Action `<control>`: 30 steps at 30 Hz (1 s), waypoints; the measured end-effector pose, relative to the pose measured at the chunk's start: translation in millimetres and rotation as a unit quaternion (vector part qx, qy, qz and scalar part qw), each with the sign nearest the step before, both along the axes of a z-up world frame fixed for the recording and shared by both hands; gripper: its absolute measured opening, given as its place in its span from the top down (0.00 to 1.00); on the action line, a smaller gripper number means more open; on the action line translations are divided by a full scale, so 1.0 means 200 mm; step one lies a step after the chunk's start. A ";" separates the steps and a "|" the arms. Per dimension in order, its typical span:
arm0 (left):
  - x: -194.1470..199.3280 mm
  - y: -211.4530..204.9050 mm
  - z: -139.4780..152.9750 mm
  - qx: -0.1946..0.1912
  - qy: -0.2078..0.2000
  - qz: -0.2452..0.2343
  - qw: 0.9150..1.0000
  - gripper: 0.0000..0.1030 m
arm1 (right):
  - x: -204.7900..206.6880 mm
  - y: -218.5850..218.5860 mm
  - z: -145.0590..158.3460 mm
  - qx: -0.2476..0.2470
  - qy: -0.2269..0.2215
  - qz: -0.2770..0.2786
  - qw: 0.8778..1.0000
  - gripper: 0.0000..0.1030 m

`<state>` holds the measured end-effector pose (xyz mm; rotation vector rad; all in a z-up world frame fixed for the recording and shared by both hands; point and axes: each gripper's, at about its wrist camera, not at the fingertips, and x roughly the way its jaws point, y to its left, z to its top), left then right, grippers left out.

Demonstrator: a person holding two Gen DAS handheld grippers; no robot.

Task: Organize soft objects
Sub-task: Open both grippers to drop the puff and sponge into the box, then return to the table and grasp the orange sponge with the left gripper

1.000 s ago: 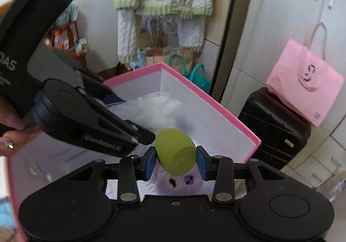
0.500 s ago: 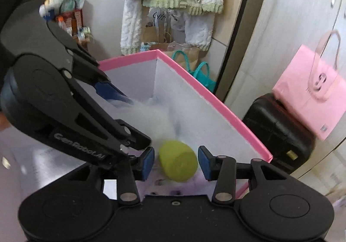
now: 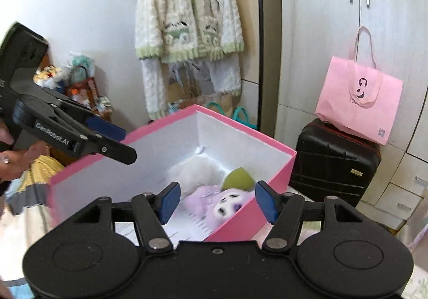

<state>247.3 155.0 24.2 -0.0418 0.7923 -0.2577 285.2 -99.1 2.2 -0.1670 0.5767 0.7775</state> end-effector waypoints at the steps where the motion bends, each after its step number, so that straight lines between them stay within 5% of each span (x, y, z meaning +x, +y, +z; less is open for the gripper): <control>1: -0.05 -0.02 0.03 0.003 -0.008 -0.011 1.000 0.35 | -0.05 -0.02 0.02 0.003 -0.003 0.001 1.000 0.35; 12: -0.56 -0.14 0.30 -0.012 -0.048 -0.112 0.992 0.26 | -0.54 -0.15 0.21 -0.049 -0.075 -0.015 0.996 0.34; 30: -0.85 -0.62 0.18 0.030 -0.031 -0.221 0.974 0.25 | -1.08 -0.53 0.01 -0.070 0.011 -0.067 0.995 0.30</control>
